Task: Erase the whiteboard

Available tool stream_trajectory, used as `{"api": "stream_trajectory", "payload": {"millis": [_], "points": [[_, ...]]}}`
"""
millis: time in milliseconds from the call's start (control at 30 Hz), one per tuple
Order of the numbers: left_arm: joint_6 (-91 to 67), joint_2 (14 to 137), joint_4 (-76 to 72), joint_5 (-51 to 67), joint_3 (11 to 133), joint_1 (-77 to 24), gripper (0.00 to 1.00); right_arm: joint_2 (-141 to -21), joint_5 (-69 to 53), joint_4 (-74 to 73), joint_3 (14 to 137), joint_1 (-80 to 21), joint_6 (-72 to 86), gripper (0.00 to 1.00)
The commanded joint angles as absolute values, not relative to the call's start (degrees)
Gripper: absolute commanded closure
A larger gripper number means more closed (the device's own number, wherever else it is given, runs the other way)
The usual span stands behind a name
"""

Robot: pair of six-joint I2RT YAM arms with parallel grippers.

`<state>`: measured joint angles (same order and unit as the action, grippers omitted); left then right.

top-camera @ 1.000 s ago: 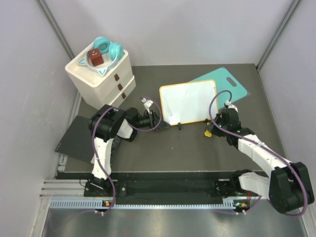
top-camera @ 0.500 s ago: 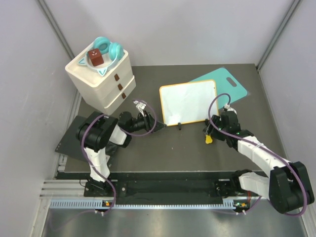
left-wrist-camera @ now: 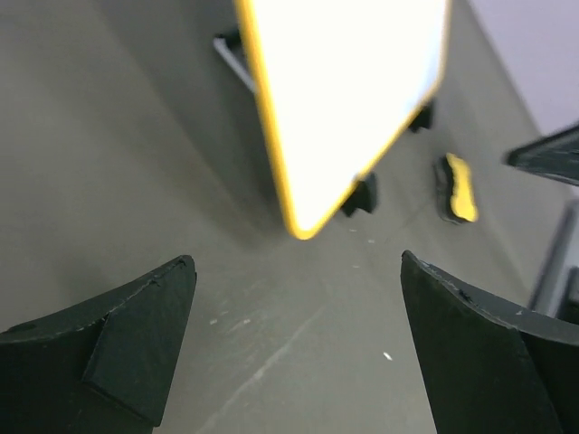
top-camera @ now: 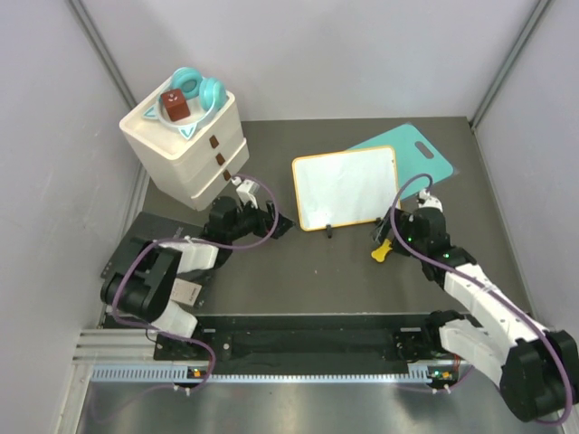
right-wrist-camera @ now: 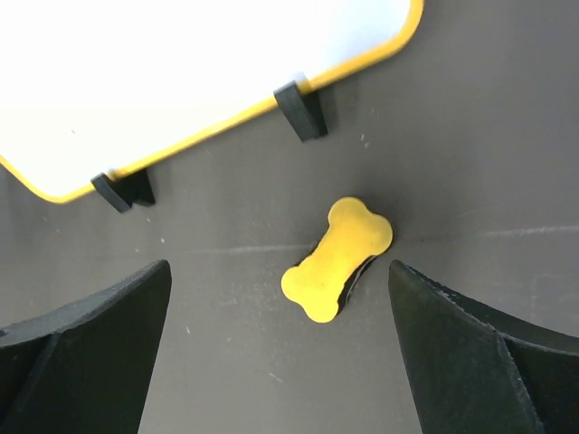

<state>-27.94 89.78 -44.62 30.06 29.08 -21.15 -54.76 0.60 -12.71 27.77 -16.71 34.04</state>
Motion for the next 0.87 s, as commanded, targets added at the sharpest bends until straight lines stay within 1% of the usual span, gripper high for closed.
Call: {"api": "stream_trajectory", "payload": {"millis": [0, 33, 133, 233, 433, 567, 733, 833], "points": [[-20.66, 83.32, -22.44, 17.86, 35.66, -21.01, 0.01, -47.83, 7.10, -13.71, 29.44, -16.70, 31.21, 0.01], [-20.22, 83.15, -15.89, 15.23, 36.90, -21.01, 0.01, -47.03, 8.16, -13.97, 29.62, -16.70, 30.77, 0.01], [-21.09, 82.36, -10.64, 13.18, 39.11, -21.01, 0.01, -44.40, 12.02, -15.29, 30.76, -16.70, 29.10, 0.01], [-20.83, 81.48, -10.54, 14.32, 38.41, -21.01, 0.01, -42.72, 13.97, -16.17, 31.81, -16.70, 27.34, 0.01], [-20.39, 79.81, -9.59, 12.40, 36.74, -21.01, 0.01, -39.29, 14.59, -16.17, 31.55, -16.70, 25.05, 0.01], [-19.51, 77.70, -10.02, 12.48, 34.55, -21.01, 0.01, -37.53, 15.73, -16.17, 30.68, -16.70, 24.87, 0.01], [-16.44, 75.41, -11.07, 16.25, 33.49, -21.01, 0.01, -34.02, 16.79, -14.42, 28.74, -16.70, 24.26, 0.01], [-16.00, 74.36, -10.81, 14.69, 33.92, -21.01, 0.01, -31.56, 18.54, -13.10, 27.51, -16.70, 23.99, 0.01]]}}
